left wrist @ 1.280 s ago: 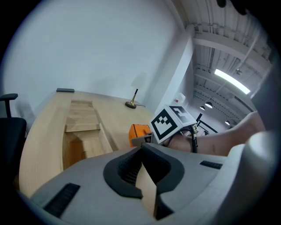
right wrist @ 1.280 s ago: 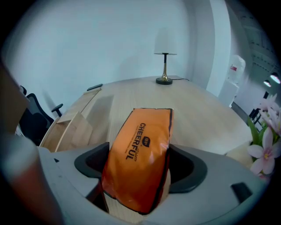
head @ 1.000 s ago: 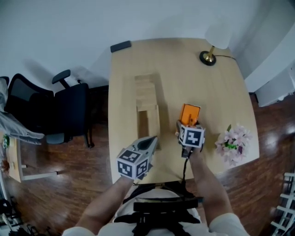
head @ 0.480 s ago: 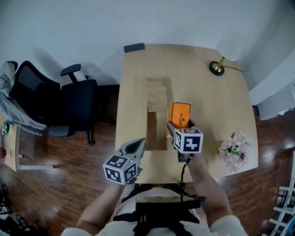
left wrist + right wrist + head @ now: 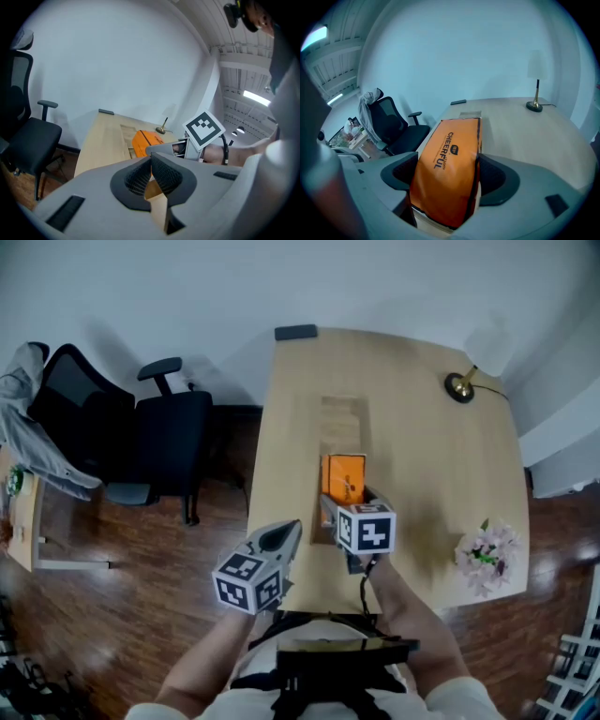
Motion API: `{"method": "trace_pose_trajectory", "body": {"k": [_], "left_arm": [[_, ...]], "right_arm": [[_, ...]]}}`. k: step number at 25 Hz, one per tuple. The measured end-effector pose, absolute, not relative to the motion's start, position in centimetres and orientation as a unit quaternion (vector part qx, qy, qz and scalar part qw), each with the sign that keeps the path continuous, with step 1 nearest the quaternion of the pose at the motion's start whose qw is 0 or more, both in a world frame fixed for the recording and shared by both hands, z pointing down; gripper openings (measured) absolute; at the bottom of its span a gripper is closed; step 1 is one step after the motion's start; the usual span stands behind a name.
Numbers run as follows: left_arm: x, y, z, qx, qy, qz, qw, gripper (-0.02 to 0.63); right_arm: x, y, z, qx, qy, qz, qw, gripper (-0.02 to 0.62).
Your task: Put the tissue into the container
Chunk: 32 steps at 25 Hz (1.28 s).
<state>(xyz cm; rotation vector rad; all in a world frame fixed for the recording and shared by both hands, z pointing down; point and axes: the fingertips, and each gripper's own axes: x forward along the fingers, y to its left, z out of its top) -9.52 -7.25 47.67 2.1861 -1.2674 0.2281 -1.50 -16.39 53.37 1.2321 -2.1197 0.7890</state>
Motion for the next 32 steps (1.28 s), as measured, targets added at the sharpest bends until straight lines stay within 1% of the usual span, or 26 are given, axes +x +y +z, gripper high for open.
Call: {"method": "trace_pose_trajectory", "body": {"k": [5, 11, 23, 28, 32], "left_arm": [[-9.8, -6.7, 48.2, 0.817, -0.48, 0.077, 0.31, -0.003], [-9.4, -6.3, 48.7, 0.817, -0.473, 0.079, 0.322, -0.003], [-8.9, -5.9, 49.0, 0.817, -0.464, 0.08, 0.332, -0.003], [-9.0, -6.0, 49.1, 0.816, -0.465, 0.08, 0.336, -0.003], [-9.0, -6.2, 49.0, 0.816, -0.464, 0.079, 0.336, -0.003]], "right_arm": [[-2.6, -15.7, 54.8, 0.451, -0.789, 0.3, 0.29, 0.407], [-1.8, -15.4, 56.3, 0.469, -0.772, 0.306, 0.301, 0.408], [-2.1, -15.9, 57.8, 0.478, -0.767, 0.302, 0.303, 0.408], [-2.4, -15.3, 60.0, 0.484, -0.746, 0.311, 0.334, 0.41], [-2.7, -15.2, 60.3, 0.489, -0.746, 0.304, 0.335, 0.41]]}}
